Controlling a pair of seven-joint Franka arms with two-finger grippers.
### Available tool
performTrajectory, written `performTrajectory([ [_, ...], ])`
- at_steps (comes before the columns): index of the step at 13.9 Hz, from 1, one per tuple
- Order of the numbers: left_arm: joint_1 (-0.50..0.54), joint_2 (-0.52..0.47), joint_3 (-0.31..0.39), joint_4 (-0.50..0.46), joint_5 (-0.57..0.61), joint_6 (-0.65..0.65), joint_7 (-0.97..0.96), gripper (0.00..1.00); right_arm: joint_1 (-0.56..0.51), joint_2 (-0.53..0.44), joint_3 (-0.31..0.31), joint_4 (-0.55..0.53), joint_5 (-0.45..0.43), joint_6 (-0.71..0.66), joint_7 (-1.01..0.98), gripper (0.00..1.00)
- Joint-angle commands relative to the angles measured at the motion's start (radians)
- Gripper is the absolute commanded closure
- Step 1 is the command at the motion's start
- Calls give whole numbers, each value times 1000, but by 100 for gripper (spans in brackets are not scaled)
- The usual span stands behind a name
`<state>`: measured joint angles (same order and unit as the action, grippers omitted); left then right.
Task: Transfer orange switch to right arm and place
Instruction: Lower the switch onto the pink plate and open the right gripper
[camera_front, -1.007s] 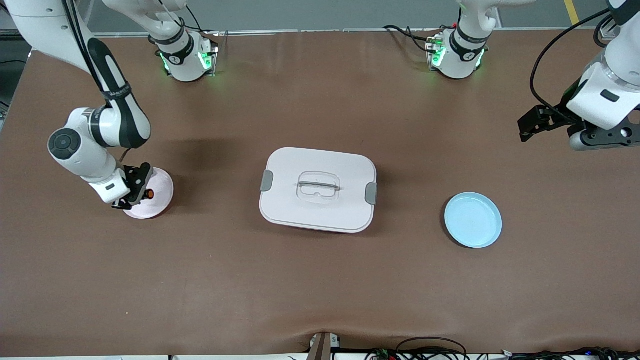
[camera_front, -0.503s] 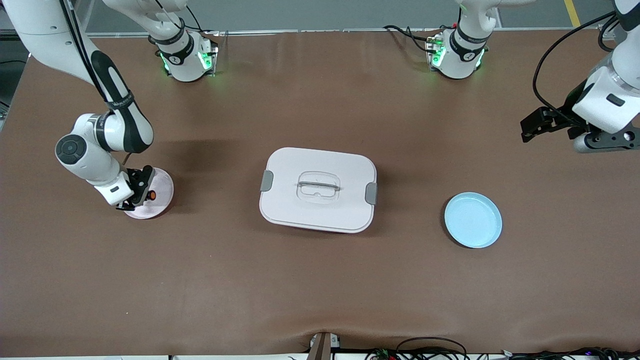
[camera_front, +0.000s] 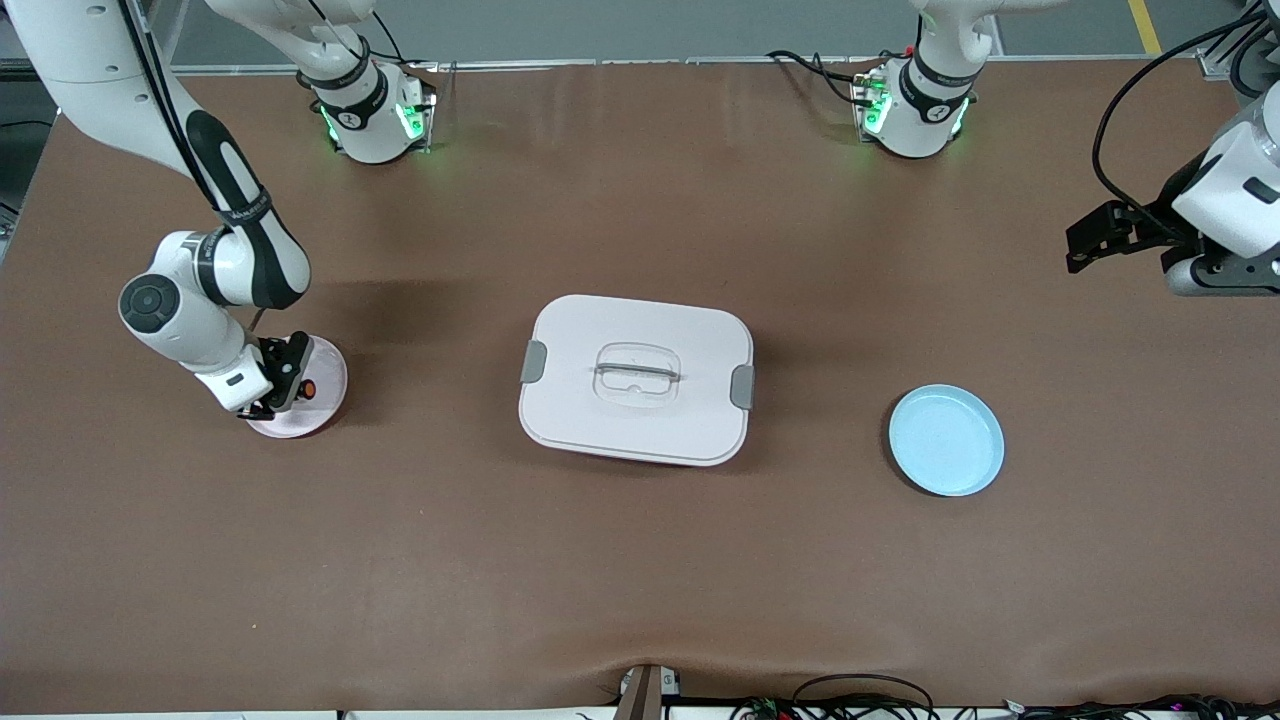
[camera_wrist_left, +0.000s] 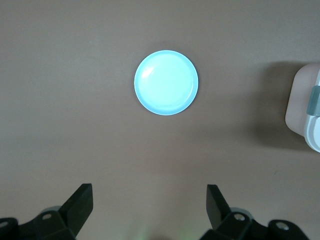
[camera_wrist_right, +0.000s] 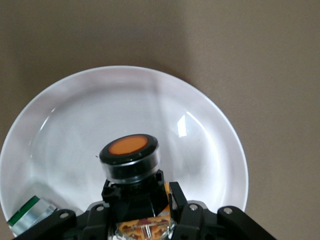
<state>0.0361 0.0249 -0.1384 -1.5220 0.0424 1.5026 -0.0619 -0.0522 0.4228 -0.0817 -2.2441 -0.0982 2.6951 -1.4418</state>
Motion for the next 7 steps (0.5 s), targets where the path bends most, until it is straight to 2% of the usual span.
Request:
performTrajectory([
  [1, 5, -28, -6, -15, -16, -12, 19, 0, -31, 4, 22, -5, -18, 11, -12, 99],
  [3, 1, -28, -6, -15, -16, -7, 17, 0, -31, 4, 22, -5, -17, 11, -12, 94],
  [4, 1, -28, -7, -17, -16, -7, 19, 0, -31, 4, 22, -5, -17, 11, -12, 86],
  [5, 1, -28, -7, -15, -16, -7, 19, 0, -31, 4, 22, -3, -17, 11, -12, 71],
  [6, 1, -28, -10, -17, -16, -5, 19, 0, -31, 4, 22, -3, -17, 11, -12, 34],
  [7, 4, -28, -18, -15, -16, -5, 19, 0, -31, 4, 22, -2, -17, 12, -14, 0],
])
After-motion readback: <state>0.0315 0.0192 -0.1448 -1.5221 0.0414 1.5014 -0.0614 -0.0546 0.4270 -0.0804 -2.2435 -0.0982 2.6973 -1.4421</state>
